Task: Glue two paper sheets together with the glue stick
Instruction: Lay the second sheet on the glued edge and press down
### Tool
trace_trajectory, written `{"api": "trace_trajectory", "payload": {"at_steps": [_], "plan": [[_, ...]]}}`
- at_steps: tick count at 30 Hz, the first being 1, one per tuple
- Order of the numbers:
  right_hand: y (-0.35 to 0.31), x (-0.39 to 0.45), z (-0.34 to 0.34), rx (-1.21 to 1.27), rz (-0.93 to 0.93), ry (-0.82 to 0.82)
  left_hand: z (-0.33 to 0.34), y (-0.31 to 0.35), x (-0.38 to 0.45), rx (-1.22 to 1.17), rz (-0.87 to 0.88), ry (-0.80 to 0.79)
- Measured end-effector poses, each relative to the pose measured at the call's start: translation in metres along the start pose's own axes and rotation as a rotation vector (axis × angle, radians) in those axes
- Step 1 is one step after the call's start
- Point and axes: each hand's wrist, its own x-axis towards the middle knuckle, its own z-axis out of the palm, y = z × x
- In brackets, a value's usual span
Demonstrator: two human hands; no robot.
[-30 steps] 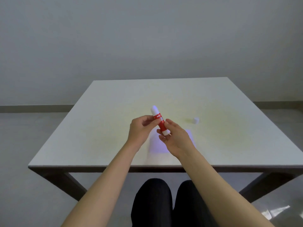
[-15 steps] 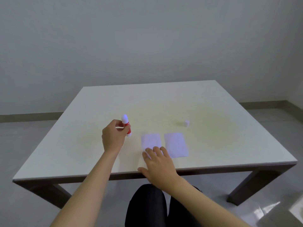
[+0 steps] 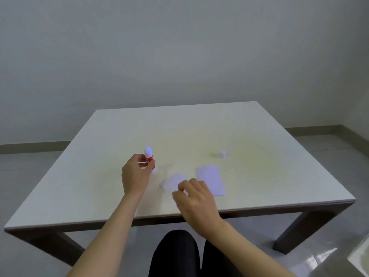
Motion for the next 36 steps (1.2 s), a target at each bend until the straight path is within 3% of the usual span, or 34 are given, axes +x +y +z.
{"api": "trace_trajectory", "payload": {"at_steps": [2,4,6,8,11,14,23,36], "plan": [[0.009,0.011,-0.010,0.099,0.116,0.077,-0.001,0.002,-0.002,0.008,0.001,-0.009],[0.021,0.022,-0.022,0.249,0.266,0.142,-0.003,0.010,-0.006,0.003,0.047,0.083],[0.033,0.029,-0.032,0.444,0.503,0.181,-0.006,0.023,-0.014,-0.038,0.158,0.221],[0.043,0.032,-0.036,0.650,0.799,0.180,-0.005,0.036,-0.027,-0.081,0.246,0.259],[0.050,0.029,-0.036,0.907,1.121,0.181,0.005,0.050,-0.051,-0.130,0.200,0.080],[0.049,0.021,-0.036,1.091,1.277,0.222,0.020,0.055,-0.067,-0.237,0.050,-0.068],[0.052,0.008,-0.041,1.117,1.312,0.188,0.032,0.072,-0.067,-0.577,-0.290,-0.162],[0.099,-0.002,-0.035,0.764,1.195,-0.160,0.042,0.072,-0.064,-0.269,-0.239,-0.384]]}}
